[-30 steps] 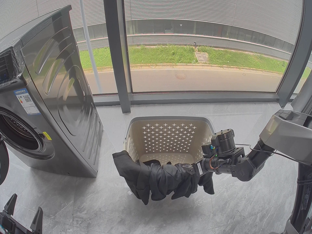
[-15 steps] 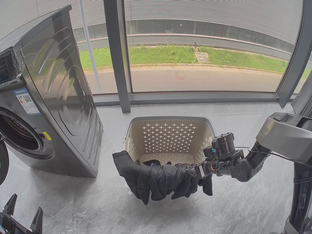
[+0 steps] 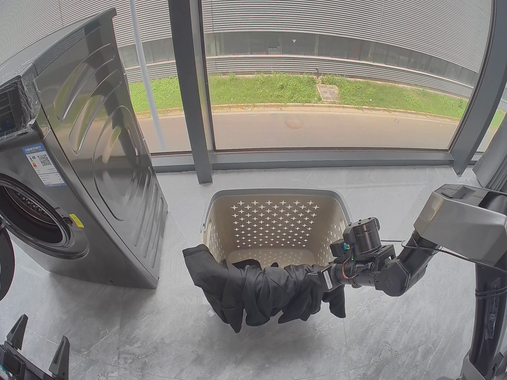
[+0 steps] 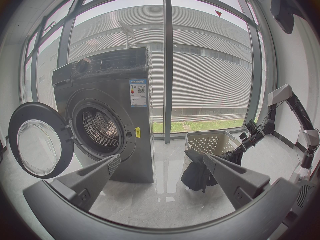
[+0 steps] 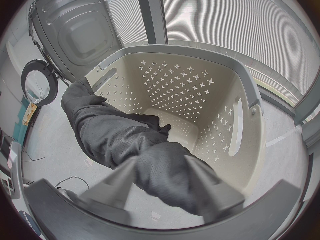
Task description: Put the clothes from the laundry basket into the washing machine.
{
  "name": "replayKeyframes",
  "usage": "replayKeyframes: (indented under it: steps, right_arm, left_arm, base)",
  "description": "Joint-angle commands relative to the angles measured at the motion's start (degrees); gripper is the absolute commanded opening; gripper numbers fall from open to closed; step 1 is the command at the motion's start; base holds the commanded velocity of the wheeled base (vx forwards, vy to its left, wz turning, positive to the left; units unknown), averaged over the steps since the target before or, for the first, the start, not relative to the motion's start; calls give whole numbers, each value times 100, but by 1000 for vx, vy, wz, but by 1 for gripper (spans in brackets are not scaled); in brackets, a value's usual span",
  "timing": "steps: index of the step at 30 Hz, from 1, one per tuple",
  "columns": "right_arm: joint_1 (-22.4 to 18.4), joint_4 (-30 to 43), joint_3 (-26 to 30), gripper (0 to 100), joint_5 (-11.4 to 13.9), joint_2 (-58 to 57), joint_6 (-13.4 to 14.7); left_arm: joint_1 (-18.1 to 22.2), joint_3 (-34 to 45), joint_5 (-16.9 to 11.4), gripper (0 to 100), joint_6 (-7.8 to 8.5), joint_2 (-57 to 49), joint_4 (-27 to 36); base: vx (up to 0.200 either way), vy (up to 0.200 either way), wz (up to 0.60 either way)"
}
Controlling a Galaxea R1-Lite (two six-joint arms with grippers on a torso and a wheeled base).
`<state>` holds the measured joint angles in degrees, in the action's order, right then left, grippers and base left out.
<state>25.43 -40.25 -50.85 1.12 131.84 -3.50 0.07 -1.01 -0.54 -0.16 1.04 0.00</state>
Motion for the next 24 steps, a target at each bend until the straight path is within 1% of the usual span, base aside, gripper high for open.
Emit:
replayKeyframes:
  steps: [1,10,14,18,19,22,24]
  right_arm:
    - [6,0,-4,0,2,17,-2]
    - [23,18,-31,0,11,-124,16]
    - [50,0,-74,0,2,-378,42]
    - [59,-35,-136,0,-15,-1002,104]
    - [59,-44,-127,0,-33,-1178,139]
    - [67,-123,-101,0,-262,-1723,236]
    - [59,-220,-74,0,-332,-2110,280]
  left_arm:
    - [1,101,1,100,-2,-104,0]
    - [1,101,1,100,-2,-104,0]
    - [1,101,1,100,-2,-104,0]
    - [1,101,1,100,-2,-104,0]
    - [1,101,1,100,-2,-104,0]
    - [1,101,1,100,-2,-104,0]
    - [1,101,1,100,-2,-104,0]
  base:
    - [0,0,0]
    - [0,0,0]
    - [0,0,0]
    - [0,0,0]
    - [0,0,0]
    - [0,0,0]
    - [0,0,0]
